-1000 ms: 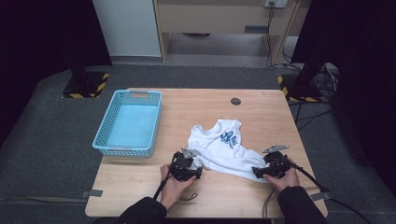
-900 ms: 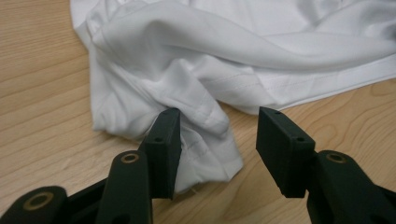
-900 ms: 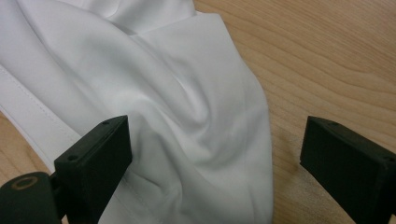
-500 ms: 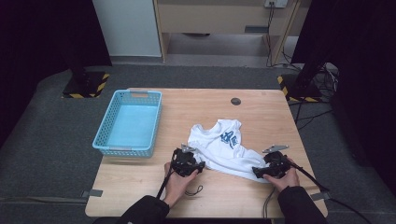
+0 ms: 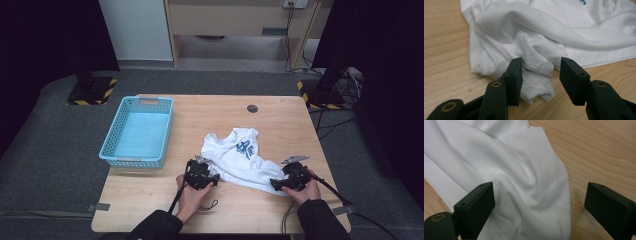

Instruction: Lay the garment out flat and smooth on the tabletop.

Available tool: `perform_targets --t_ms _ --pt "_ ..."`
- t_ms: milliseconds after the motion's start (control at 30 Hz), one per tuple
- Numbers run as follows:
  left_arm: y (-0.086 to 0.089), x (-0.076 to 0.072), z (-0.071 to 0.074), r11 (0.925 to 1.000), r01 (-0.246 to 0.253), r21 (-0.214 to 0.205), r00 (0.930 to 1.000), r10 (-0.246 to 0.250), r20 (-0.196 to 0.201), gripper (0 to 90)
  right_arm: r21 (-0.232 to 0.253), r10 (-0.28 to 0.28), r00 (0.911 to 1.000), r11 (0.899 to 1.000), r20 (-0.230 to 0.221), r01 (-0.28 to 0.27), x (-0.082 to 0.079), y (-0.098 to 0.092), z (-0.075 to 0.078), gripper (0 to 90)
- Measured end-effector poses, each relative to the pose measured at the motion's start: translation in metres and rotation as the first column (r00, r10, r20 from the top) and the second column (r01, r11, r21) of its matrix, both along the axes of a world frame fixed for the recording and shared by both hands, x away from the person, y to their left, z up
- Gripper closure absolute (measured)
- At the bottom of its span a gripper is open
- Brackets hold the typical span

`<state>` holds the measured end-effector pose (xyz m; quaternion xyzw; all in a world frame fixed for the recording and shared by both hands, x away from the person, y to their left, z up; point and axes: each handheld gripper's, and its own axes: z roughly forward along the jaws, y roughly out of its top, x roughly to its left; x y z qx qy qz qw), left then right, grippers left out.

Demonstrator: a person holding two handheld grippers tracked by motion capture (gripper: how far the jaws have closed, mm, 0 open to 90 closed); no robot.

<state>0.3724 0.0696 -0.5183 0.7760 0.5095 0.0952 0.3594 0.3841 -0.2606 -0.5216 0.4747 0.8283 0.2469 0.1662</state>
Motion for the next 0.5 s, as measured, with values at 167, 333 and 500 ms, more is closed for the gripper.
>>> perform_targets --t_ms 167,333,500 --pt "0.003 0.004 -0.003 0.9999 -0.015 -0.007 0.9999 0.015 0.002 66.5 -0.001 0.001 1.0 1.0 0.0 -0.001 0.0 0.0 0.0 9.5" --pt "0.008 0.008 -0.003 0.9997 -0.014 -0.022 0.9999 0.014 -0.006 76.0 -0.002 0.002 1.0 1.0 0.0 -0.002 0.0 0.0 0.0 9.5" --pt "0.014 0.009 0.002 0.9985 0.004 -0.055 0.9995 -0.005 -0.03 83.2 -0.001 0.002 1.0 1.0 0.001 -0.002 0.0 0.0 0.0 9.5"
